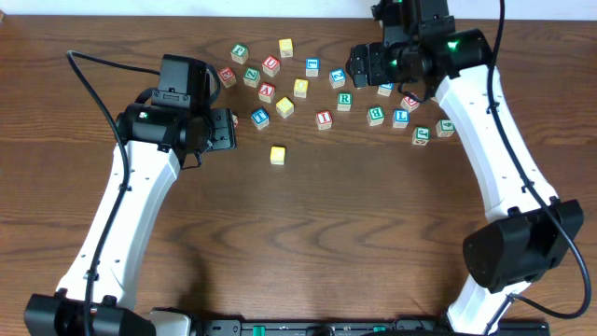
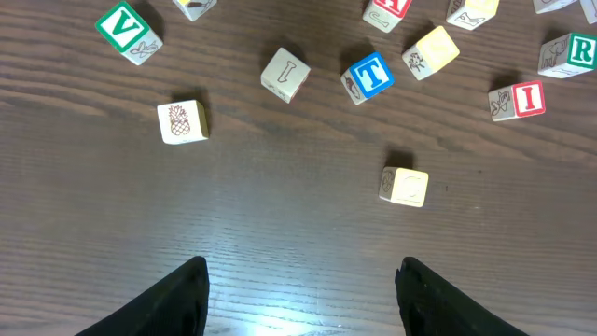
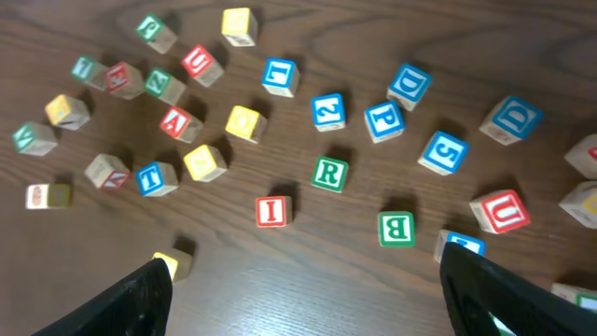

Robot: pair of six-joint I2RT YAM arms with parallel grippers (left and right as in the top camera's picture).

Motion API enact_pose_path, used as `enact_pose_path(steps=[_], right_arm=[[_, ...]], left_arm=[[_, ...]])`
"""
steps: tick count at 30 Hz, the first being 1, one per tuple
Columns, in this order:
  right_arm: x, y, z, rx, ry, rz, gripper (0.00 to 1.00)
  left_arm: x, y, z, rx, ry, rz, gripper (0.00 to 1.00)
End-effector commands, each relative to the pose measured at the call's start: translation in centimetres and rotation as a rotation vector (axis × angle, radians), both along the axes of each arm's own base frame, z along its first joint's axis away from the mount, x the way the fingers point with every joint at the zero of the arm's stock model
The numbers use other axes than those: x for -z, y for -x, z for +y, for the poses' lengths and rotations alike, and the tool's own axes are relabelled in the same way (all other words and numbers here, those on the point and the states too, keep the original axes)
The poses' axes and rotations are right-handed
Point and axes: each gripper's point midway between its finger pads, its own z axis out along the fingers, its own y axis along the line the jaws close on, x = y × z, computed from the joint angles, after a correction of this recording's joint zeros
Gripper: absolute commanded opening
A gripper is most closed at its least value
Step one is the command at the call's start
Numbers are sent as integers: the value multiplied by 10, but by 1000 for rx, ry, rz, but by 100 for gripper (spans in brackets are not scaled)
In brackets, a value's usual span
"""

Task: Spell out CORL
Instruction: 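Reach the right gripper over the yellow-bordered O block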

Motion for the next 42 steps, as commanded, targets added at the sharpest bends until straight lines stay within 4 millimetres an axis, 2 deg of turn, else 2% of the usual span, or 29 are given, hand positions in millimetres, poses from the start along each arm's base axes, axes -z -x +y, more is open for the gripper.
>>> enact_pose_path(steps=[1, 8, 15, 29, 37, 42], right_arm=[[5, -5, 7, 36, 25, 3, 85], [37, -11, 7, 142, 84, 55, 82], [58, -14, 14, 160, 88, 90, 80], [61, -10, 23, 167, 78, 106, 80], [60, -13, 25, 193, 52, 100, 80], [53, -20, 48, 150, -17, 60, 80]], left_arm=[[-10, -4, 3, -7, -8, -27, 63], [-10, -4, 3, -7, -8, -26, 64], [-10, -4, 3, -7, -8, -27, 64], [-11, -23, -1, -58, 29, -80, 64], [-5, -24, 0, -58, 25, -60, 63], [0, -25, 4, -69, 2, -50, 63]])
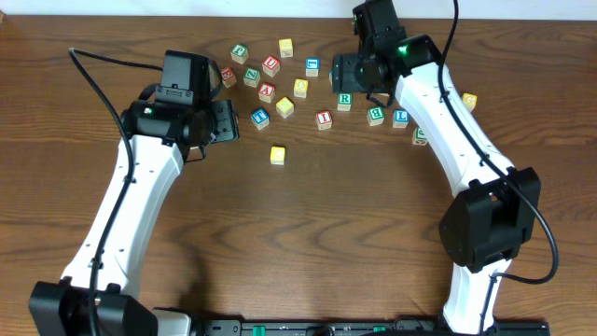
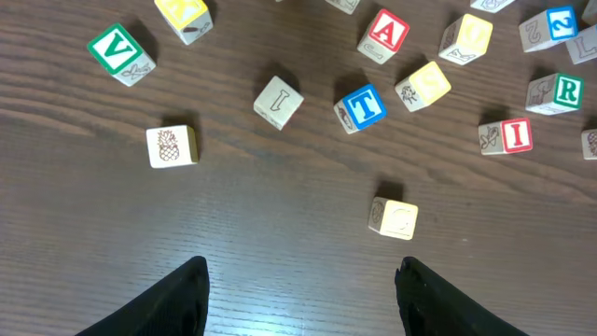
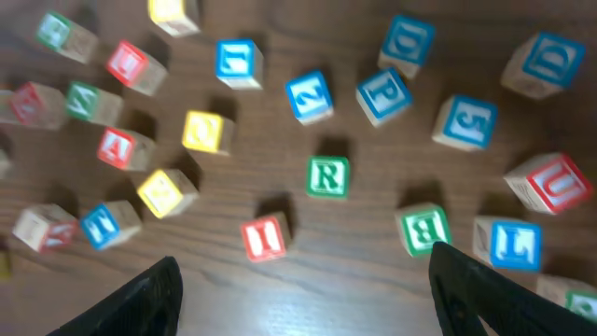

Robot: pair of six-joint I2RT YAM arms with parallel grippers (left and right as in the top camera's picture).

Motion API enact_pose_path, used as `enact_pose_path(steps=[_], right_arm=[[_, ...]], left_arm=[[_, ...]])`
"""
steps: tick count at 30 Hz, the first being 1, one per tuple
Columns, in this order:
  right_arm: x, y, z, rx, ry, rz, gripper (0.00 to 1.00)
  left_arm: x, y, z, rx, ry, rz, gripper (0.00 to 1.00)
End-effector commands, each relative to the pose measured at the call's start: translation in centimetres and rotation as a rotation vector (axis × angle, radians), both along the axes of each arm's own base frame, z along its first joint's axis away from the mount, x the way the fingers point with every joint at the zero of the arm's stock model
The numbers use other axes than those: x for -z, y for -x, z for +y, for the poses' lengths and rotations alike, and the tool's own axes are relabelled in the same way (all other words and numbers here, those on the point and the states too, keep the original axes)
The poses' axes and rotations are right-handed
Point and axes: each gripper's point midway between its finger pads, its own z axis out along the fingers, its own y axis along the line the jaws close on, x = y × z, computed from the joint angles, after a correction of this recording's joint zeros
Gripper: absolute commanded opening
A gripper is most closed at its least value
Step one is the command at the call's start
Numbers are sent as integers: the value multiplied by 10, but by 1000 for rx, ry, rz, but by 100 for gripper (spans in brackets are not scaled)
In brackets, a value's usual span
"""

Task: Spell out CORL
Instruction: 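Reach the right gripper over the yellow-bordered O block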

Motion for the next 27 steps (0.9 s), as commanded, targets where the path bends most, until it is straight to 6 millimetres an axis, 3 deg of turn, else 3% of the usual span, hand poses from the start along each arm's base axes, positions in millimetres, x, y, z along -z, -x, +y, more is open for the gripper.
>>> enact_pose_path(steps=[1, 4, 7, 15, 21, 27], right_arm=[[-9, -3, 27, -35, -63, -35, 80], [-13, -14, 52, -62, -101, -100, 79], [-3, -23, 73, -56, -119, -133, 78], [74, -41, 100, 9, -60, -127, 70], [115, -45, 102, 24, -11, -112, 63], [119, -50, 96, 57, 21, -136, 63]], left_arm=[[-4, -6, 11, -39, -51, -15, 64], [-3, -5, 30, -88, -141, -11, 63], [-2, 0, 46, -127, -193, 8, 63], [3, 10, 81, -215, -204, 64, 63], [4, 12, 95, -253, -203, 71, 63], [3, 12, 96, -254, -203, 71, 64]])
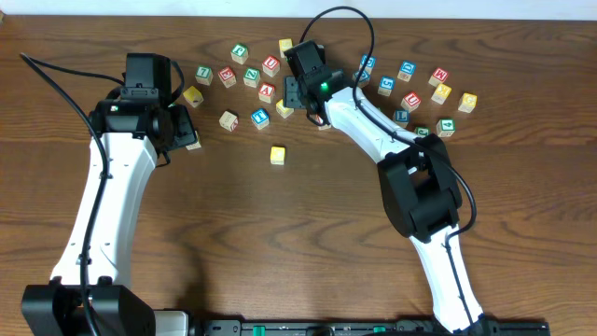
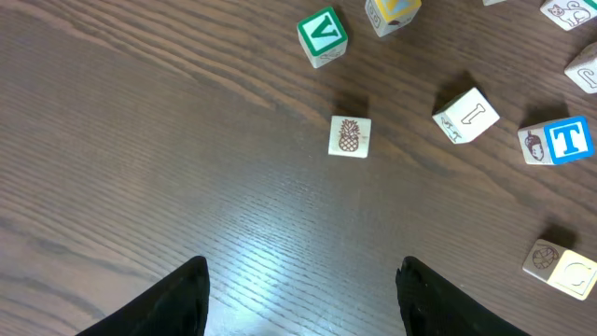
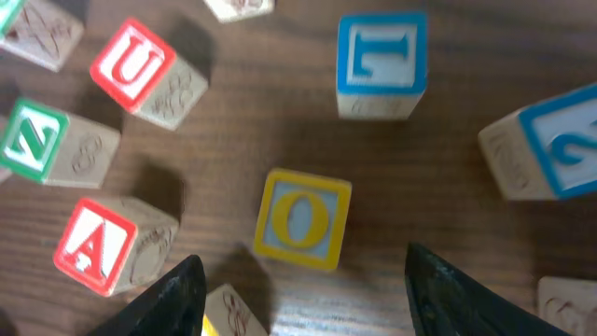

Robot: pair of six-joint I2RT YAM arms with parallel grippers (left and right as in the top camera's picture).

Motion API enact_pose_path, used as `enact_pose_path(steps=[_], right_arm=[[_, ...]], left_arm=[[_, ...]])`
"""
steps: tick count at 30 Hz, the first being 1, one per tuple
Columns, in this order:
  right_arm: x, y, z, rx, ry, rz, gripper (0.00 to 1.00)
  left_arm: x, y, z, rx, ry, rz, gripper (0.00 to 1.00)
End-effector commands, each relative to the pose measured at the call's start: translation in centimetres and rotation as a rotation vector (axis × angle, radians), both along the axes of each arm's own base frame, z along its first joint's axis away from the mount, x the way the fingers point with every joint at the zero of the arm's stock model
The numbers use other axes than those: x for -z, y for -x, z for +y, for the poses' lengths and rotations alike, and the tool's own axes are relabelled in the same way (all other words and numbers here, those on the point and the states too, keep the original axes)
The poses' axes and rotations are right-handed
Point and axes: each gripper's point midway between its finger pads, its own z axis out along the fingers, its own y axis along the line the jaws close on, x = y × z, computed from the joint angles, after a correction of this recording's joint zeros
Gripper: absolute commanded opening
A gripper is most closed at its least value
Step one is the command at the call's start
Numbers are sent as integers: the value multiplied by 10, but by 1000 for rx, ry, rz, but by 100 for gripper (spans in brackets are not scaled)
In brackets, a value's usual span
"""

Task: Spell out CORL
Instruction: 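Reach the right gripper over the yellow-bordered O block, then close the right gripper on the O block and lift it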

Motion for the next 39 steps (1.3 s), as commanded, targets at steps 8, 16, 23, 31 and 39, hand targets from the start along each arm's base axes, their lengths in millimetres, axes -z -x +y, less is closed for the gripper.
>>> enact_pose_path(steps=[8, 16, 23, 31, 39], right_arm=[[5, -16, 3, 61, -9, -74, 60], [16, -23, 7, 64, -19, -99, 56], [20, -24, 4, 76, -2, -102, 46], [20, -25, 4, 76, -3, -102, 37], [23, -23, 3, 76, 4, -91, 38]], left_arm=[[-5, -4, 4, -14, -12, -13, 64], [-1, -2, 4, -14, -12, 0, 64], [1, -2, 4, -14, -12, 0, 63], [0, -4, 4, -14, -12, -7, 64], [1, -4, 4, -14, -12, -7, 64]])
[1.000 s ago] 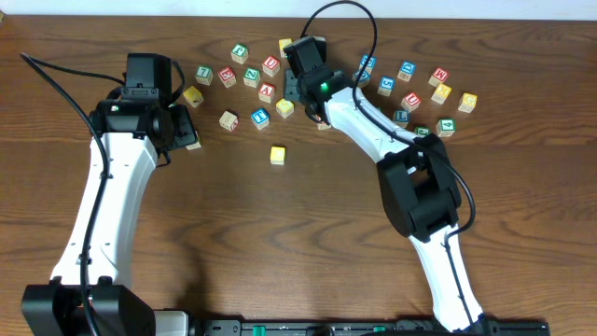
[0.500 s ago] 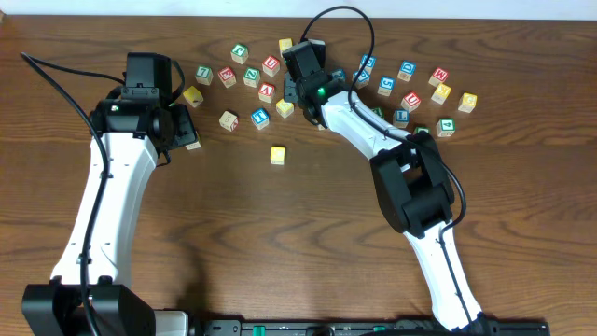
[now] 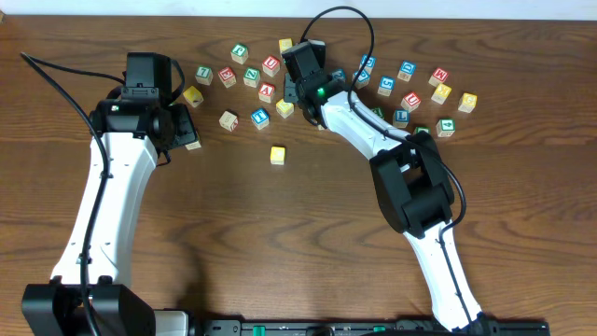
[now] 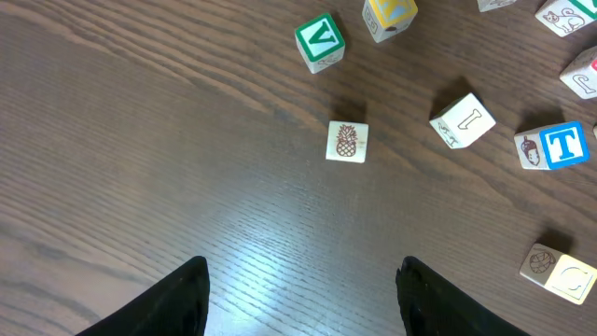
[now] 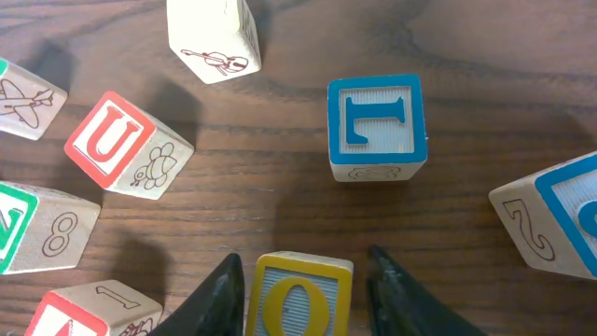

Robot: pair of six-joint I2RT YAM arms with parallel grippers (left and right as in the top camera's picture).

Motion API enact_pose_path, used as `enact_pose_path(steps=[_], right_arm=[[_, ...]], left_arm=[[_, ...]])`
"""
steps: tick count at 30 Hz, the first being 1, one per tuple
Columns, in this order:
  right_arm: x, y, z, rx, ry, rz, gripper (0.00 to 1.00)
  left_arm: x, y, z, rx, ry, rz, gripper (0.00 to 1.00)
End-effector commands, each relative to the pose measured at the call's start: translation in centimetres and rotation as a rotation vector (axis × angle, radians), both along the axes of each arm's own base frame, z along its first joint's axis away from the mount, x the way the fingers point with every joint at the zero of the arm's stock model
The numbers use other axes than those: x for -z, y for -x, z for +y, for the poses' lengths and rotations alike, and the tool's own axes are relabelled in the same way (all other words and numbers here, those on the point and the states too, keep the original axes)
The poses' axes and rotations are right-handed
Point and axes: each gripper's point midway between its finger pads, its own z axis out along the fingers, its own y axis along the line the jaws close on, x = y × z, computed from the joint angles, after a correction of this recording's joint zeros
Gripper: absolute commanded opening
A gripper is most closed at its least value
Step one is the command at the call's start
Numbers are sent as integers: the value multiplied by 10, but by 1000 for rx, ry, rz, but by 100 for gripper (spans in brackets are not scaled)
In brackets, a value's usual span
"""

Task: Spell out CORL
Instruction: 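Close the right gripper on the O block and lift it, then carry the O block beside the C block and lower it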

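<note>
In the right wrist view the yellow O block (image 5: 298,301) sits on the table between the fingers of my right gripper (image 5: 303,297). The gripper is open and low around it: the left finger (image 5: 227,297) is close against the block, the right finger (image 5: 403,301) a small gap away. A blue L block (image 5: 377,121) lies just beyond. The pale yellow C block (image 3: 277,154) lies alone nearer the table's middle and also shows as the C block (image 4: 560,274) in the left wrist view. My left gripper (image 4: 300,271) hangs open over bare wood.
Round the O lie a red U block (image 5: 121,142), a violin-picture block (image 5: 213,35) and a blue 2 block (image 5: 560,217). Below the left gripper are a pineapple block (image 4: 347,141), a green V (image 4: 317,39), an I block (image 4: 464,119) and a blue T (image 4: 562,145). More blocks (image 3: 410,84) are scattered at the back right.
My right gripper has come down closer to the O block, whose sides now lie between the fingers. The left gripper has hardly shifted and no block has moved.
First my right gripper was high over the right part of the cluster and my left was open near the C block. Then the right was over the R and I blocks. Later the left stood over the pineapple block and the right above the O, which it now straddles.
</note>
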Motion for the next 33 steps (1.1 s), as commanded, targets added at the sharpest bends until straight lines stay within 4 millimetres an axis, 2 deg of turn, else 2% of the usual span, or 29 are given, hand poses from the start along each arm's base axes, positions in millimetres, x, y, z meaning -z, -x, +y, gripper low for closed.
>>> enact_pose_path(steps=[1, 7, 15, 22, 26, 29, 33], right_arm=[[13, 2, 1, 10, 19, 12, 38], [21, 4, 0, 10, 27, 25, 38], [23, 5, -1, 9, 31, 33, 30], [17, 3, 0, 5, 28, 19, 26], [-10, -2, -2, -10, 19, -19, 25], [-45, -4, -2, -38, 23, -69, 26], [-103, 2, -5, -57, 13, -124, 25]], left_arm=[[1, -1, 4, -14, -13, 3, 63], [1, -1, 4, -14, -13, 3, 63], [1, -1, 4, -14, -13, 0, 64], [1, -1, 4, -14, -13, 0, 63], [1, -1, 4, -14, -13, 0, 64], [1, -2, 4, -14, -13, 0, 64], [1, -1, 4, -14, -13, 0, 64]])
